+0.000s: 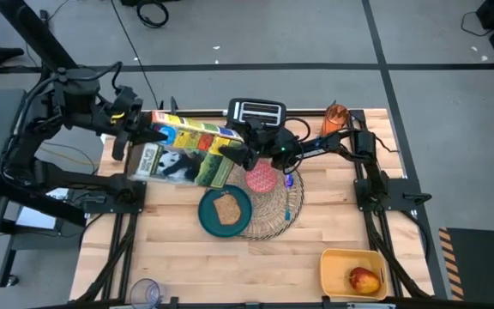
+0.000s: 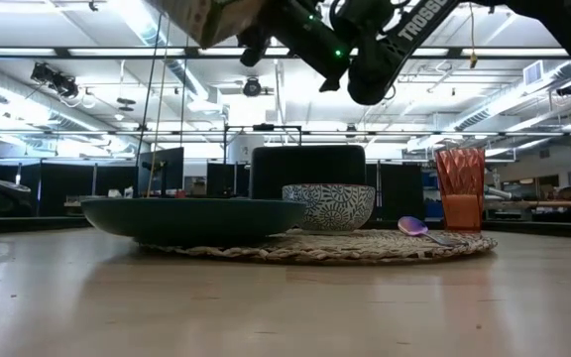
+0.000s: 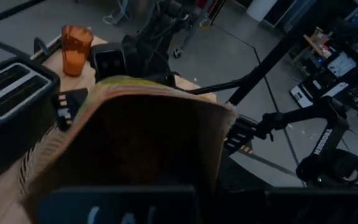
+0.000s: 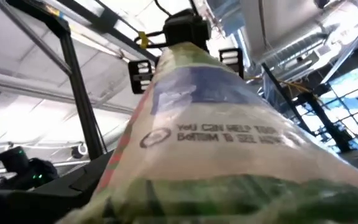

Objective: Arrange a breakfast setting
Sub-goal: Pour the cereal into the bowl

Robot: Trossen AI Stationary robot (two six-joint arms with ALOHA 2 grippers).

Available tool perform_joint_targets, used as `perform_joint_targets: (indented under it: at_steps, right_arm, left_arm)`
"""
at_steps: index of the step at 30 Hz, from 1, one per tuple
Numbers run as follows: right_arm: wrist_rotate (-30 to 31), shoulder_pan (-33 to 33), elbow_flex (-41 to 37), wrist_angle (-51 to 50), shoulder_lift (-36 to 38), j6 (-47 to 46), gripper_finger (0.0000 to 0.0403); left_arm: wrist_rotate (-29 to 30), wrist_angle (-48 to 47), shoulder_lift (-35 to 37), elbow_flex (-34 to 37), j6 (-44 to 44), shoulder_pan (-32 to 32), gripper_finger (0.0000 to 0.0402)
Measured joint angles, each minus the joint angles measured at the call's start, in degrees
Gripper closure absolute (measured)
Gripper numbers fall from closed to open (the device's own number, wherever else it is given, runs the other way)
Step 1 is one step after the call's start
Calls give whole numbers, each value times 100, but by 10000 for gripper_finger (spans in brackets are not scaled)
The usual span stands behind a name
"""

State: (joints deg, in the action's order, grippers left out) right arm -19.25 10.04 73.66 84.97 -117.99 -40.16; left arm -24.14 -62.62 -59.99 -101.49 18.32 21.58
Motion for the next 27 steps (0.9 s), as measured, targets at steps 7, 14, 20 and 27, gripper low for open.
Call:
perform_joint_targets:
  at_steps: [7,14,20,27]
  right_arm:
    - [-106,0,8,-107,0,-64,149]
    - [-125,0,8,-68,0,-77,189]
    - [-627,138,-154,279,71,-608,192]
    - [-1354,582,-1302,445,1020,-1277,192]
  left_arm:
    - [11,139,-41,-2,-51,0,399]
    - [72,263,-50,-2,25,2,368]
    - [76,532,-2,-75,58,6,313]
    - [103,668,7,-922,-116,11,235]
